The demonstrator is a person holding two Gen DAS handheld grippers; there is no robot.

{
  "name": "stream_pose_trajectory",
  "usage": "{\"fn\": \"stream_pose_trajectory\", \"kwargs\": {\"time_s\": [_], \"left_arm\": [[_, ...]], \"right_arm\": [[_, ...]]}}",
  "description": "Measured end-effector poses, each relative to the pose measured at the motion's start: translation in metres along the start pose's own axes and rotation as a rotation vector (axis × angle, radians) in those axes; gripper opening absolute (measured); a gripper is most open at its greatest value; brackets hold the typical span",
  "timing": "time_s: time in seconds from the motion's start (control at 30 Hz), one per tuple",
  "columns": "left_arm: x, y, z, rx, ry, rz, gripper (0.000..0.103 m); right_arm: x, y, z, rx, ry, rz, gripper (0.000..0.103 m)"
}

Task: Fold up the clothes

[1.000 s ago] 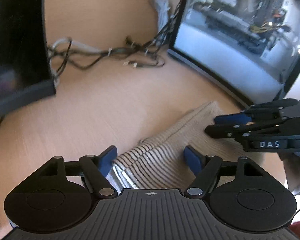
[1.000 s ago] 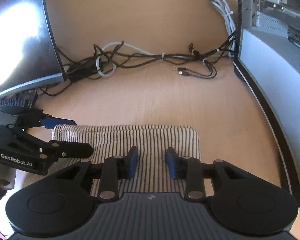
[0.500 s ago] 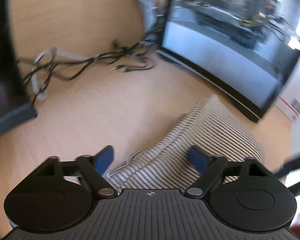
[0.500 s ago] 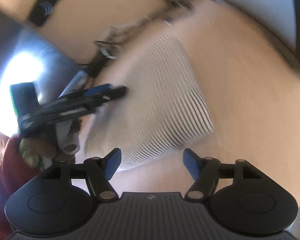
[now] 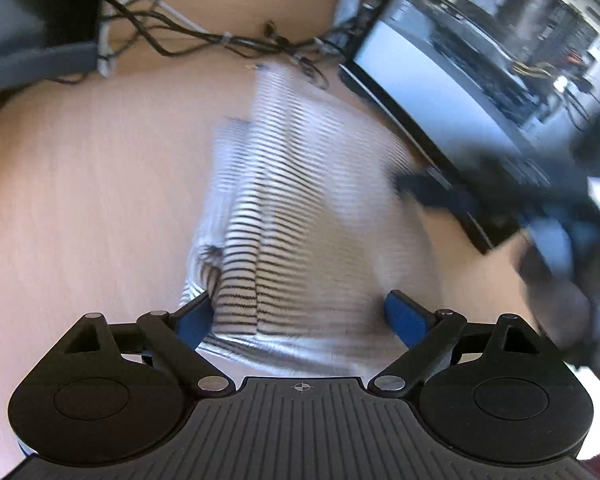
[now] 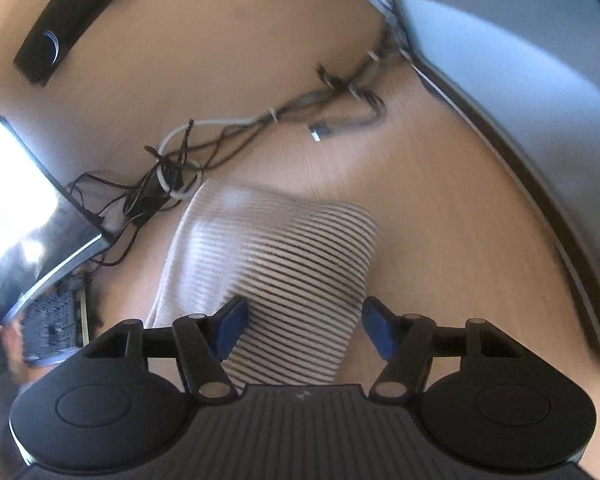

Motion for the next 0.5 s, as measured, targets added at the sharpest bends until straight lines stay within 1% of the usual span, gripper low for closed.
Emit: {"fn": "stream_pose_trajectory", "kwargs": {"time_s": [0.07,0.13,0.17,0.2,0.23,0.27,0.33,0.4,0.43,0.47,0.5], "left_arm": [[0.016,0.002,0.004,-0.003,0.058,0.015,0.093],[0.037,0.004,0.006,-0.002,0.126,0.056,0.092],[0.045,0.005,0.006,0.001,0.148,0.078,0.093],[0.05,0.006,0.004,0.005,0.155,0.097,0.093],[0.053,0.006,0.0,0.01,0.15,0.114,0.095],[0.051,0.007,-0.005,0.018,0.136,0.121,0.095],[0.04,0.006,-0.018,0.045,0.09,0.112,0.095],[0.015,0.005,-0.033,0.084,0.022,0.037,0.094],[-0.002,0.004,-0.04,0.105,-0.022,-0.024,0.09],[-0.017,0.003,-0.046,0.12,-0.062,-0.084,0.082],[-0.031,0.002,-0.051,0.135,-0.099,-0.136,0.078]], "right_arm": [[-0.012,-0.009,0.008,0.033,0.036,-0.069,0.065],[-0.023,-0.016,0.013,0.061,0.06,-0.123,0.065],[-0.03,-0.018,0.01,0.066,0.042,-0.142,0.065],[-0.036,-0.018,0.007,0.075,0.026,-0.166,0.065],[-0.042,-0.016,0.001,0.093,0.019,-0.21,0.068],[-0.049,-0.014,-0.005,0.111,0.012,-0.253,0.071],[-0.059,-0.005,-0.018,0.151,0.007,-0.352,0.074],[-0.069,0.012,-0.031,0.182,0.019,-0.467,0.074],[-0.075,0.024,-0.035,0.193,0.025,-0.518,0.074],[-0.081,0.038,-0.037,0.206,0.029,-0.57,0.074],[-0.088,0.054,-0.038,0.221,0.034,-0.627,0.074]]}}
Point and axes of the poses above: each gripper's, at about its wrist camera, not at the fingertips, and z roughly the way its jaws point, x to its right, y to its underside, the point moved 7 cm from there along z, roughly the way its jaws point, and after that the axes turned 13 degrees about z, right-handed, at the moved point
